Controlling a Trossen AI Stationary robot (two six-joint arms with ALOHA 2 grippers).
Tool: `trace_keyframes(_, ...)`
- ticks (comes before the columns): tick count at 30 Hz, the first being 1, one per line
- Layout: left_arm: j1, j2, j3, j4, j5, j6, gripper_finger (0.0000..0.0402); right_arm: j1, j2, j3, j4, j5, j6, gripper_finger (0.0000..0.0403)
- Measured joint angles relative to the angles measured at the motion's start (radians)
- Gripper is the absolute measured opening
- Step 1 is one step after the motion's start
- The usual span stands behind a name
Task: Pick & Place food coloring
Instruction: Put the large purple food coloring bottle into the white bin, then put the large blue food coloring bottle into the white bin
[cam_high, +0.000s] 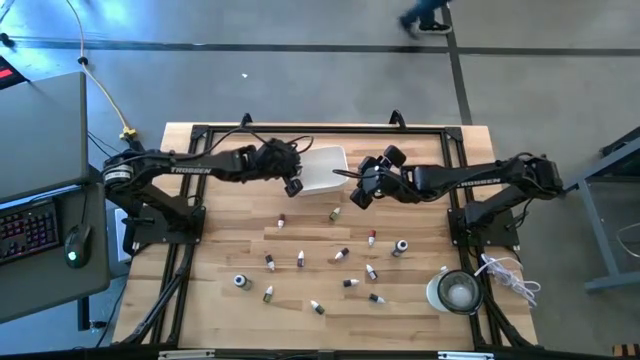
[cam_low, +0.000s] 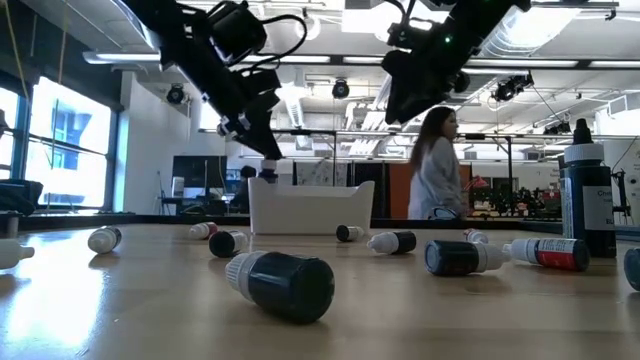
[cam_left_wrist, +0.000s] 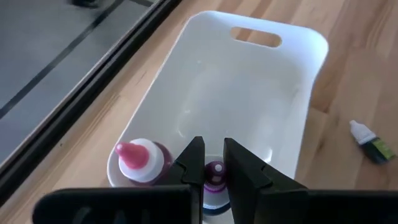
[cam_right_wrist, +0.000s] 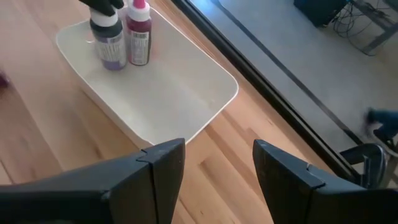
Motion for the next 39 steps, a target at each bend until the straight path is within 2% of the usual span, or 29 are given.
trace_keyframes(3,0.000,0.000,-0.031,0.053,-0.002,0.000,0.0031,0.000,0.000,0.000,0.001,-0.012,0.002,0.0184)
trace_keyframes(13,-0.001,-0.001,-0.037,-0.015,-0.061,0.026,0.0035,0.000,0.000,0.000,0.010,-0.041,0.027,0.0184)
trace_keyframes(22,-0.001,-0.001,-0.037,-0.024,-0.099,0.037,0.0105,0.000,0.000,0.000,0.016,-0.045,0.023,0.0184)
trace_keyframes(26,-0.001,-0.015,-0.036,-0.041,-0.129,0.036,0.0119,0.000,0.000,0.000,0.016,-0.046,0.021,0.0184)
trace_keyframes(34,-0.015,-0.162,0.082,-0.260,-0.057,0.045,0.0121,0.000,0.001,-0.010,0.026,-0.083,-0.006,0.0184)
trace_keyframes(37,-0.039,-0.244,0.150,-0.399,0.056,0.054,0.0122,0.000,0.001,-0.010,0.046,-0.106,-0.007,0.0184)
trace_keyframes(39,-0.067,-0.294,0.189,-0.486,0.174,0.053,0.0122,0.000,0.001,-0.010,0.052,-0.123,-0.007,0.0184)
